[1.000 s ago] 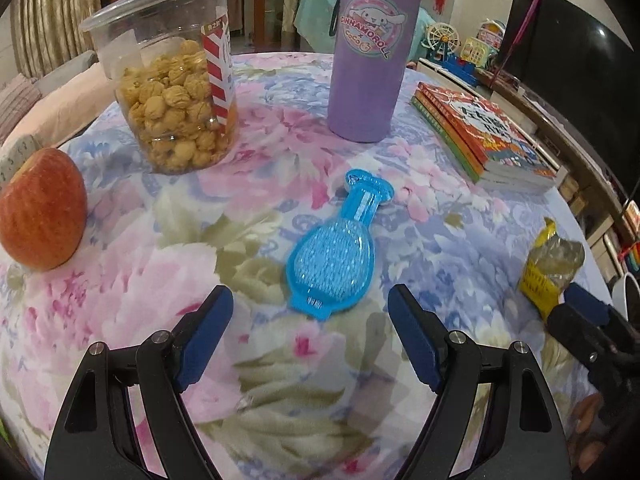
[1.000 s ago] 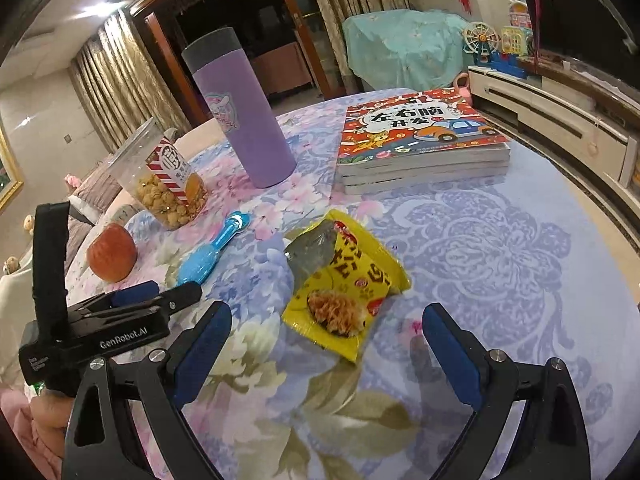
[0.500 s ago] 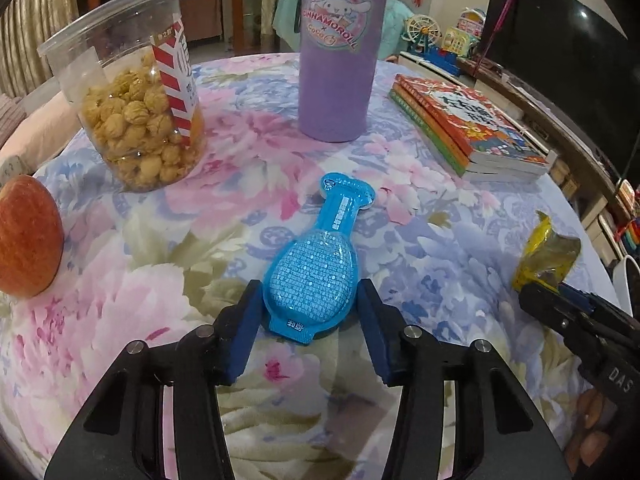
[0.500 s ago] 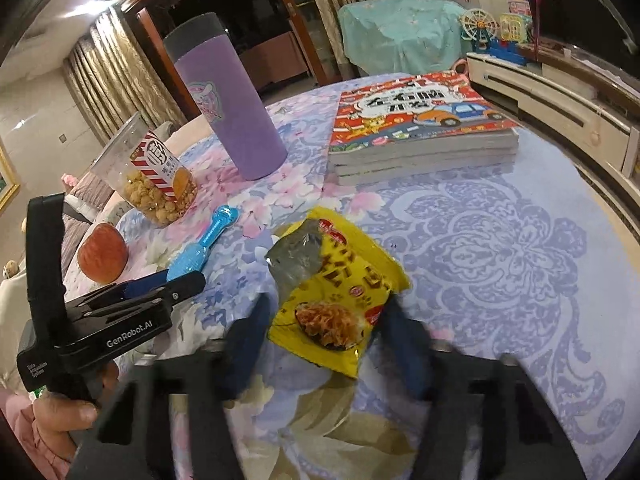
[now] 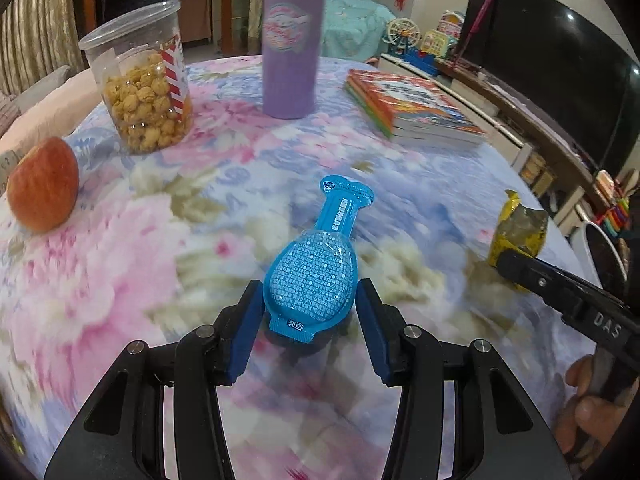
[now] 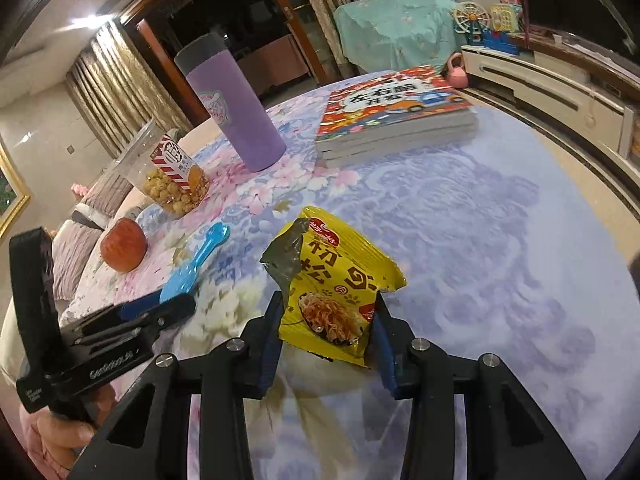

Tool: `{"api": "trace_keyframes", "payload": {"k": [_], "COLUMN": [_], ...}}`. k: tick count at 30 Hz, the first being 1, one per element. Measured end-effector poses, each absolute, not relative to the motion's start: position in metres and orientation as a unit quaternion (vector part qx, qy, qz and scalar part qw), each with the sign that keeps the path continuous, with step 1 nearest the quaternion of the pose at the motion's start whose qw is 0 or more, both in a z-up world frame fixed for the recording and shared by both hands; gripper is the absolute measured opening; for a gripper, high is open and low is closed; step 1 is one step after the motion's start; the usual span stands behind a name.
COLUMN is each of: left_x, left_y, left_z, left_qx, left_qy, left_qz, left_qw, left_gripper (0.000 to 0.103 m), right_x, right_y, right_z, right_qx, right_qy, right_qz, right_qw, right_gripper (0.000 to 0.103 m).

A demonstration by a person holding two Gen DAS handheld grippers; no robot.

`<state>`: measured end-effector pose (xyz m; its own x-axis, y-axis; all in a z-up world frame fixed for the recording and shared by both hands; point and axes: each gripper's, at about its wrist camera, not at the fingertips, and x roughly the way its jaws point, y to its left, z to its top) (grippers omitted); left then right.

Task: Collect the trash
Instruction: 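Carry the blue packet and yellow snack bag in both tools over the bin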

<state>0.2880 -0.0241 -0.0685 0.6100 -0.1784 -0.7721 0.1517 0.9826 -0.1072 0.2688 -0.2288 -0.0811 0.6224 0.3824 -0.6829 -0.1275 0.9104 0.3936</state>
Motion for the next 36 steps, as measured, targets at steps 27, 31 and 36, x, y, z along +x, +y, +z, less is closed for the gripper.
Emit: {"api": "trace_keyframes", "payload": {"k": [27, 31, 36], "left_x": [0.181, 0.175, 0.171], "left_y": [-0.135, -0.148, -0.166], "left_z": [-0.049, -0.043, -0.036], "left_qx": [0.012, 0.021, 0.031], "left_qy": [0.418, 0.413, 0.406], "left_qz": [-0.188, -0.199, -0.213], "left_qw": [0.889, 0.888, 0.888], "left_gripper": [0.047, 0.047, 0.047], "right_x": [0.134, 0.127, 0.120], "right_y": [-0.307, -0.320, -0.335], "right_z": [-0.044, -0.039, -0.038], "right_qx": [0.211, 0.218, 0.224], "right_qy": [0.349, 0.338, 0.332], "right_qz": [0.126, 0.119, 0.108], "right_qw": [0.904, 0.908, 0.910], "right_gripper": [0.041, 0.041, 0.041]}}
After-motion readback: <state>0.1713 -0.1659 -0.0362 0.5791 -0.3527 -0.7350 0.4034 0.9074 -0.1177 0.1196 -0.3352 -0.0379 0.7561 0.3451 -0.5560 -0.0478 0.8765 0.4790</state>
